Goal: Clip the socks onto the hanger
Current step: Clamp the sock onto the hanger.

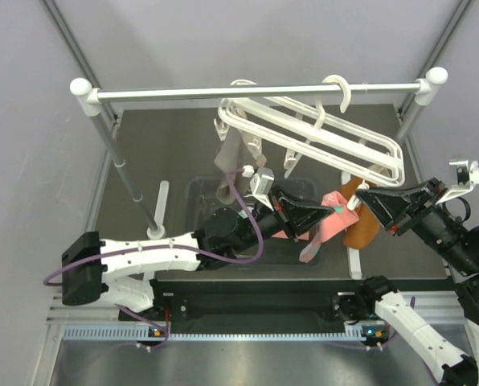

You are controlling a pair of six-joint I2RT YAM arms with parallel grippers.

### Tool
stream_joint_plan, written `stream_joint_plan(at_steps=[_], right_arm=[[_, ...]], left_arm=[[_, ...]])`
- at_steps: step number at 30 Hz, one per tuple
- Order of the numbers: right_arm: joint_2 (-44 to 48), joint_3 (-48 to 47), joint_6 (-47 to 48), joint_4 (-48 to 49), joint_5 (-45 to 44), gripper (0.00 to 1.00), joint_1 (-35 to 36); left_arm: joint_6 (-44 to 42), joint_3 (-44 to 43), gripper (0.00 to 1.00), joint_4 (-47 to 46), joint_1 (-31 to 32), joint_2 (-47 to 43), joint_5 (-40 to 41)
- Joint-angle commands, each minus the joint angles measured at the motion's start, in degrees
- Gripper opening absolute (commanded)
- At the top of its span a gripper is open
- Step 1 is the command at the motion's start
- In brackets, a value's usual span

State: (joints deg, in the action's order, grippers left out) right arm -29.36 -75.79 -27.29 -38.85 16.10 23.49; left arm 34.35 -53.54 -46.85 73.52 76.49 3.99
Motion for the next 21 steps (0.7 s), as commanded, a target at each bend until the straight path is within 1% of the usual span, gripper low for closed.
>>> stream_joint_plan(at_steps=[1, 8, 21], right_arm=[[-0.3, 0.3, -0.8, 0.2, 2.4, 0.00, -0.4], [0.0, 1.3, -1.4, 1.1, 2.9, 0.00, -0.4], [0.2, 2.3, -2.0, 2.2, 3.1, 0.00, -0.4]], left_arm=[[1.7, -2.3, 0.00, -5.8, 0.2, 0.7, 0.1], [2.9, -3.0, 0.00, -5.0, 0.3, 1.0, 0.5], [5.6, -5.6, 0.00, -4.7, 1.0, 3.8, -1.8]])
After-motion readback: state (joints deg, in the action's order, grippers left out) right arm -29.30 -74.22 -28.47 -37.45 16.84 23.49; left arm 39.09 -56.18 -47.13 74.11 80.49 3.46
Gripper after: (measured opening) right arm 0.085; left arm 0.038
